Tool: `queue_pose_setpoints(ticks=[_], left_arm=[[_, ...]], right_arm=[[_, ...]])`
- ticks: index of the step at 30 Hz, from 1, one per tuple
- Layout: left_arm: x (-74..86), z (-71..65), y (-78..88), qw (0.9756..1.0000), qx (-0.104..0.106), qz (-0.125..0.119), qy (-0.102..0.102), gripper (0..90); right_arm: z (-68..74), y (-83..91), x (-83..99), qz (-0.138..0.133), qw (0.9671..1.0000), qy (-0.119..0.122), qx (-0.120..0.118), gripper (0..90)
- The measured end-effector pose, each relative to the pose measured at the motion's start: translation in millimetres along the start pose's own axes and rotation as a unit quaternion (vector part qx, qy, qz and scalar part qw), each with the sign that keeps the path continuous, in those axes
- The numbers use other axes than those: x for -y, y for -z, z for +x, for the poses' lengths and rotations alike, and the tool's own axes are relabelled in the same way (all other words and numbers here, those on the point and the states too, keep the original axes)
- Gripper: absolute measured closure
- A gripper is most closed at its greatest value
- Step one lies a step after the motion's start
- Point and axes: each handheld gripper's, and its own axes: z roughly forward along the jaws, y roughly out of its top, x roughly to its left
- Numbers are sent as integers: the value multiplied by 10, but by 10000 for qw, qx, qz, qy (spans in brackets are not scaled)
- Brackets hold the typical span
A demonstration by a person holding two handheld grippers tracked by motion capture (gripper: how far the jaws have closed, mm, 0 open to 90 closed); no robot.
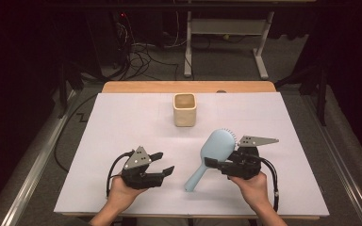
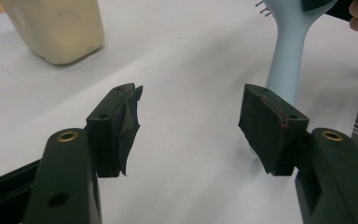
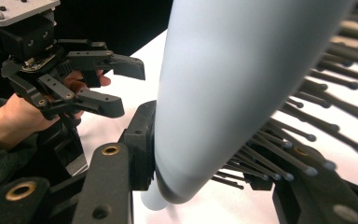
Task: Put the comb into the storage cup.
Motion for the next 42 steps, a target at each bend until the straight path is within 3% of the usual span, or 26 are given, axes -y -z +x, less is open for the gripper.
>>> queue_pose_setpoints(ticks=[20,42], left_arm=[[120,233,232,9991,-360,-126,190,368],[262,426,466,9959,-794,-261,336,365]], right_arm=[[-50,84,-51,49,9999,-1,117,552],[-132,220,-133,71,9992,17,385,551]])
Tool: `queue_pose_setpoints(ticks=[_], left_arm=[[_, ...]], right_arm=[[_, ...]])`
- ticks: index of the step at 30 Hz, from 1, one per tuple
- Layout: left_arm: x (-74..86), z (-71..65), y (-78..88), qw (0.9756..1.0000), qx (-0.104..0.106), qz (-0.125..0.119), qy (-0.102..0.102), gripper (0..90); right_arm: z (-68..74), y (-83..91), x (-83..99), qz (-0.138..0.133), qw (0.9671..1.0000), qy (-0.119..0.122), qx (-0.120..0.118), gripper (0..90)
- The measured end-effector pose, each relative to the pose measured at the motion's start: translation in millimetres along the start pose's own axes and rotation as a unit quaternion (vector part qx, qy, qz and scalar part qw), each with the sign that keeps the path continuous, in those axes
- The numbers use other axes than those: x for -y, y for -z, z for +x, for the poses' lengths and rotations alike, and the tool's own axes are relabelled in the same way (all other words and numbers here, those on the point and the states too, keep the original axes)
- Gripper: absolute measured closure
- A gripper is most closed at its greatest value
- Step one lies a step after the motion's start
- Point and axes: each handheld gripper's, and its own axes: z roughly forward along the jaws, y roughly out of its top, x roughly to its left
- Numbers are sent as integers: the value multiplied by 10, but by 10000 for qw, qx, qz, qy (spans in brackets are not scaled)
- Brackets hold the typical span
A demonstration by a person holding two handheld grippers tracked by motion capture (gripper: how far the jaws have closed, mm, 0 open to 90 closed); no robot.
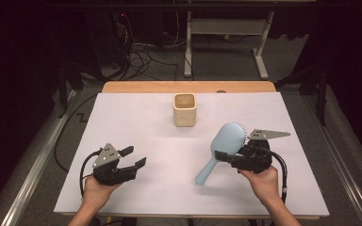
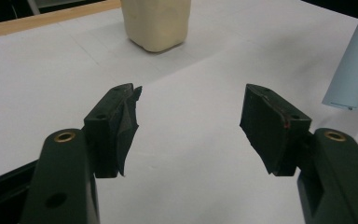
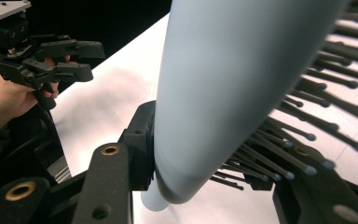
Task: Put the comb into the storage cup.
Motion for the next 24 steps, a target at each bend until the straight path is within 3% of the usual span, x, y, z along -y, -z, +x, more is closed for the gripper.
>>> queue_pose_setpoints(ticks=[24], left_arm=[[217,220,115,9985,-320,-130,416,353]], right_arm=[[-93,99,-125,-20,9993,60,369,549]])
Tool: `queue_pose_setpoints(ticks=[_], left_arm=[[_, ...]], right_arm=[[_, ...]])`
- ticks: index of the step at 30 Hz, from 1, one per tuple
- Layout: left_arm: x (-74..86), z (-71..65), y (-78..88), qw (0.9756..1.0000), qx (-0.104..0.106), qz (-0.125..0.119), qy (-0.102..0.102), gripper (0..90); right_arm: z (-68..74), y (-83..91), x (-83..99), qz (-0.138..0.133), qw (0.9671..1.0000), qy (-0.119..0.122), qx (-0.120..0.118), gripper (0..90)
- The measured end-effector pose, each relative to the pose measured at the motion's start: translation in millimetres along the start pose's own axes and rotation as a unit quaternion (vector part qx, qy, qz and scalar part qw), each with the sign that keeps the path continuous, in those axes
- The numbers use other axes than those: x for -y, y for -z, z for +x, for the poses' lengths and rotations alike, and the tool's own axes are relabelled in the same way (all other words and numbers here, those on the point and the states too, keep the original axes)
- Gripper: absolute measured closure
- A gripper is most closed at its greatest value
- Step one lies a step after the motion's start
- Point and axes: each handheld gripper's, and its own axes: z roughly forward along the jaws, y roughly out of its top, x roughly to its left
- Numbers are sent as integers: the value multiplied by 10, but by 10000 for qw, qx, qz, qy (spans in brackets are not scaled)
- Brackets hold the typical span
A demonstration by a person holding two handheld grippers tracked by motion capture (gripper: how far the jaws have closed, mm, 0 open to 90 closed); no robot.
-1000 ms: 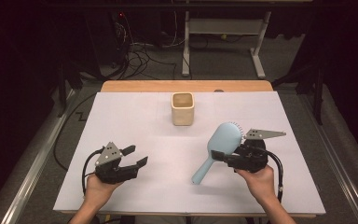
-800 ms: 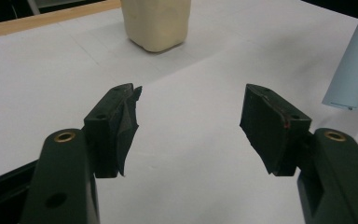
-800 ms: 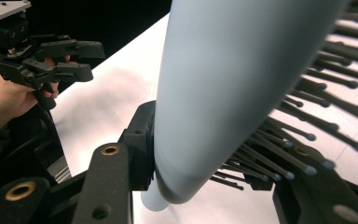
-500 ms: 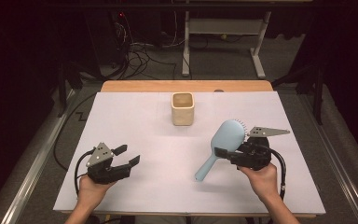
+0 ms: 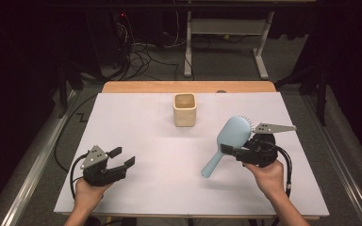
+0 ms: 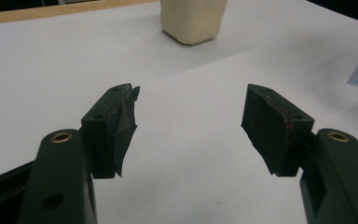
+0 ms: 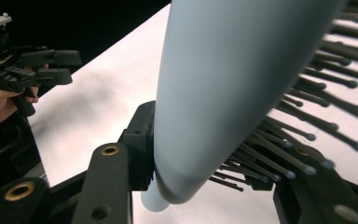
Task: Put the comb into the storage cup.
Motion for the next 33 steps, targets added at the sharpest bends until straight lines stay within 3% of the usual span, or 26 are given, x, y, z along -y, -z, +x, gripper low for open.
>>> queue_pose_setpoints(ticks=[10,33], left_arm=[[137,73,8,9997,-179,-69,176,355],[246,110,-10,9996,-225,-19,182,347]], right_arm=[[-65,-3,-64,5,9999,17,153,549],[-145,-81,-302,64,9991,94,407,548]])
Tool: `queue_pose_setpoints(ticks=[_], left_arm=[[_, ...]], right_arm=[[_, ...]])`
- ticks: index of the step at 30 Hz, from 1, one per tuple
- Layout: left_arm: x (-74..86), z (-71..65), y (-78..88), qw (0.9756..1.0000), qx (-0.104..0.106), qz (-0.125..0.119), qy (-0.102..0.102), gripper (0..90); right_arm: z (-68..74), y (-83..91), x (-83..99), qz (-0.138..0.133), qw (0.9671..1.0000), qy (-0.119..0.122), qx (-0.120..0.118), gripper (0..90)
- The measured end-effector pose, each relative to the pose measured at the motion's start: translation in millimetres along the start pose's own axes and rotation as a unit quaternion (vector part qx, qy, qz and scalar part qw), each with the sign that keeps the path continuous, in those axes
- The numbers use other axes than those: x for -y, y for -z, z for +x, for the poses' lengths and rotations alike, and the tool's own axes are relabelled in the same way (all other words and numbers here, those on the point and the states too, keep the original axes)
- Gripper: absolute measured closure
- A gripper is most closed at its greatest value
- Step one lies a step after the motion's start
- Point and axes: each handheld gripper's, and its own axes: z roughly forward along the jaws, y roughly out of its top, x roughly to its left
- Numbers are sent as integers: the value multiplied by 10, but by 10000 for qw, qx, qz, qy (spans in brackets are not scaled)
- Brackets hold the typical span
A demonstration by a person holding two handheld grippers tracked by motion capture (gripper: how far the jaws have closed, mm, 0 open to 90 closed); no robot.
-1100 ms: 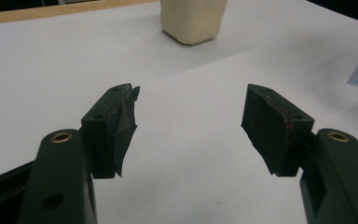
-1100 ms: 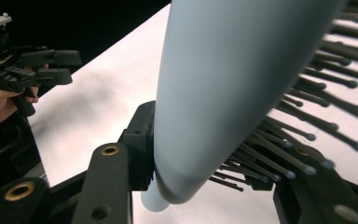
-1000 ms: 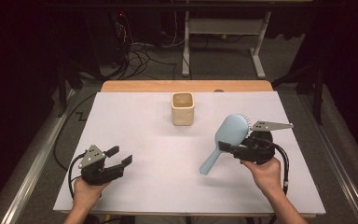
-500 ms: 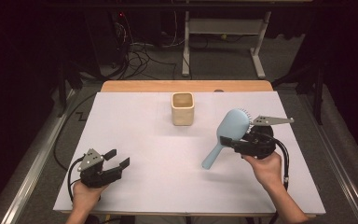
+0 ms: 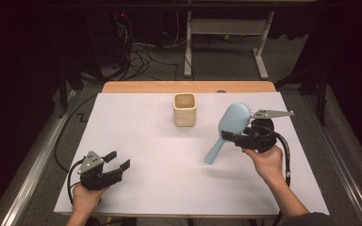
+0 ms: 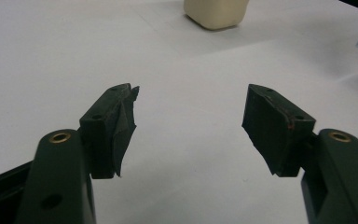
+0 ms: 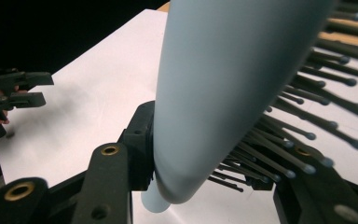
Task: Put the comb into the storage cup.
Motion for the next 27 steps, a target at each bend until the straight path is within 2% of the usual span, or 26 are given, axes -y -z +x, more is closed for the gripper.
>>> queue_pose_setpoints(ticks=[10,27], left_arm=[[5,5,-3,10000,25,29,7,345],[-1,-1,-12,9999,41,8,93,350]], right_arm=[[-3,-7,-145,-11,9999,68,100,549],[-27,-136,-384,25,9996,87,268,550]])
